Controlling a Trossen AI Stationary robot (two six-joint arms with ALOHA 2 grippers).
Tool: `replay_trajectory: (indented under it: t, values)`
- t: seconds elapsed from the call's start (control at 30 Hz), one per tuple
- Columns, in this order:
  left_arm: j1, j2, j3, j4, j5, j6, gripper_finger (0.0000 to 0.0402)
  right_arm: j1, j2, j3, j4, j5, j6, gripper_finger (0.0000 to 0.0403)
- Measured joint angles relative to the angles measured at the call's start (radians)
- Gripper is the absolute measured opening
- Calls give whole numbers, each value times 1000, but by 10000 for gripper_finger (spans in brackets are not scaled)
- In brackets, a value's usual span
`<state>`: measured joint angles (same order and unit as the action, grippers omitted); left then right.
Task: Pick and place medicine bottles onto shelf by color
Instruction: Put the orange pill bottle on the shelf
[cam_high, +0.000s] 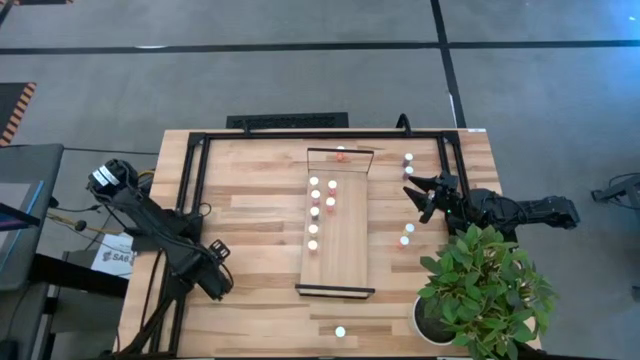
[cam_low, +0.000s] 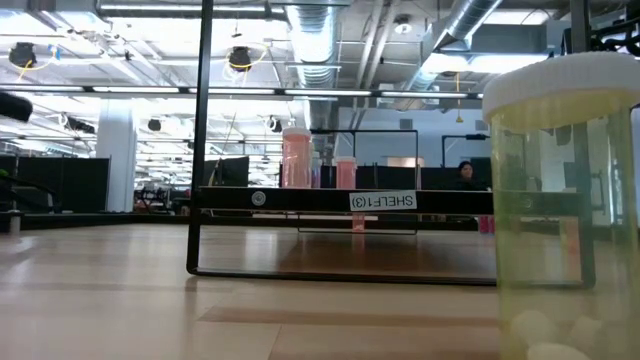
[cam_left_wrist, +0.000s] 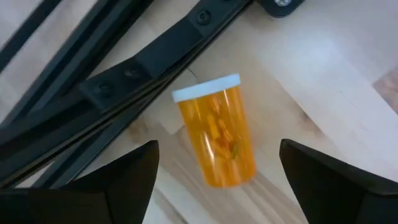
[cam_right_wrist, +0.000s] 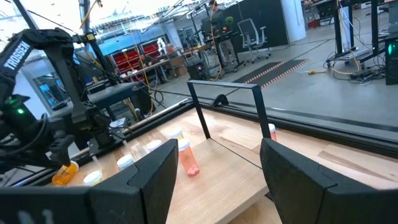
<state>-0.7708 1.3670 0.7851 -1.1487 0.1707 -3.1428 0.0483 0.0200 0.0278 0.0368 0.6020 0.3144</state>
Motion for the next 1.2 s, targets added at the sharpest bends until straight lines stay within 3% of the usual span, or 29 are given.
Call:
replay_trajectory:
  t: [0.33,0.57,0.7,1.0,1.1,1.2]
  values:
    - [0,1,-119,118,0,0,321,0,0,0,0,0,0,251]
    - [0,1,-134,123,-30,0,315,0,0,0,0,0,0,251]
    - [0,1,-137,140,-45,21,277,0,0,0,0,0,0,251]
    - [15,0,-134,155,-140,76,125,0,0,0,0,0,0,251]
    - [47,0,-134,167,-172,141,104,0,0,0,0,0,0,251]
    - [93,-1,-133,185,-190,255,109,0,0,0,0,0,0,251]
